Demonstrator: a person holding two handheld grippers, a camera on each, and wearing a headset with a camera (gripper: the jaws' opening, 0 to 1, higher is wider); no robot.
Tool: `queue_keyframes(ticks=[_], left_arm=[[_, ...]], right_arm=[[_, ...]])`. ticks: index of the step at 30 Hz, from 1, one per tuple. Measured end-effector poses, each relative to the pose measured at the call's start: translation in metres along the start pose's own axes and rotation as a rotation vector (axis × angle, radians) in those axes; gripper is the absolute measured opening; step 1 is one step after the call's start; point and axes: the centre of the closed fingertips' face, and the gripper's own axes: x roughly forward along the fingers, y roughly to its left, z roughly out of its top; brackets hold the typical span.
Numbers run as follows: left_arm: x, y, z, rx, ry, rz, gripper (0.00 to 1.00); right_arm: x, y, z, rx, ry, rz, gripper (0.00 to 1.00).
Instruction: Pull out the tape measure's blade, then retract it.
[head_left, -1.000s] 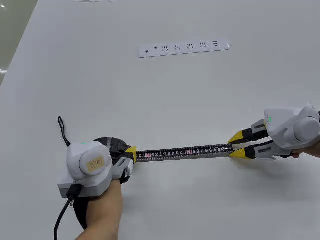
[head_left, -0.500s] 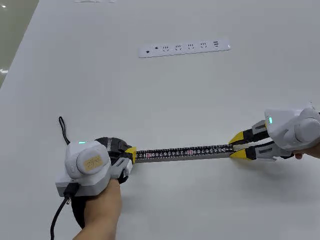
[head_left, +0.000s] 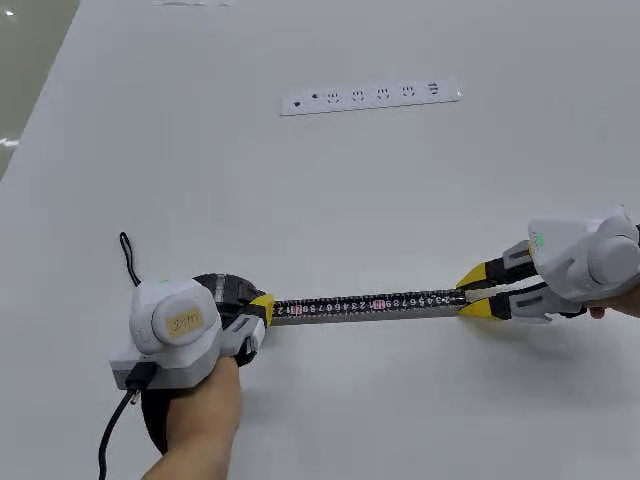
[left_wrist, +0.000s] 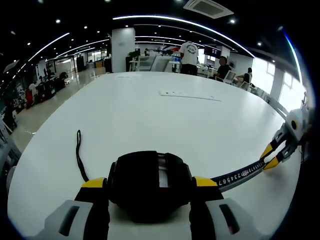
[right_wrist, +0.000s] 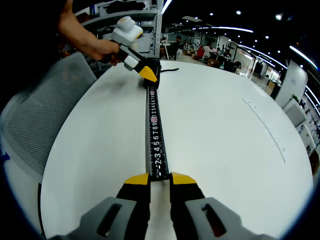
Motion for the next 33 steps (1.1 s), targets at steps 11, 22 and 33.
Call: queue_keyframes(ticks=[11, 22, 33], left_arm=[[0.000, 0.001, 0.000, -0.007, 0.005, -0.011, 0.62], [0.000, 0.002, -0.002, -0.013, 0.009, -0.015, 0.62], [0.000, 0.002, -0.003, -0.016, 0.011, -0.018, 0.62]], right_arm=[[0.006, 0.001, 0.008, 0.005, -0.012, 0.005, 0.13], [0.015, 0.003, 0.017, 0.006, -0.028, 0.011, 0.13], [0.023, 0.005, 0.026, 0.006, -0.041, 0.017, 0.13]])
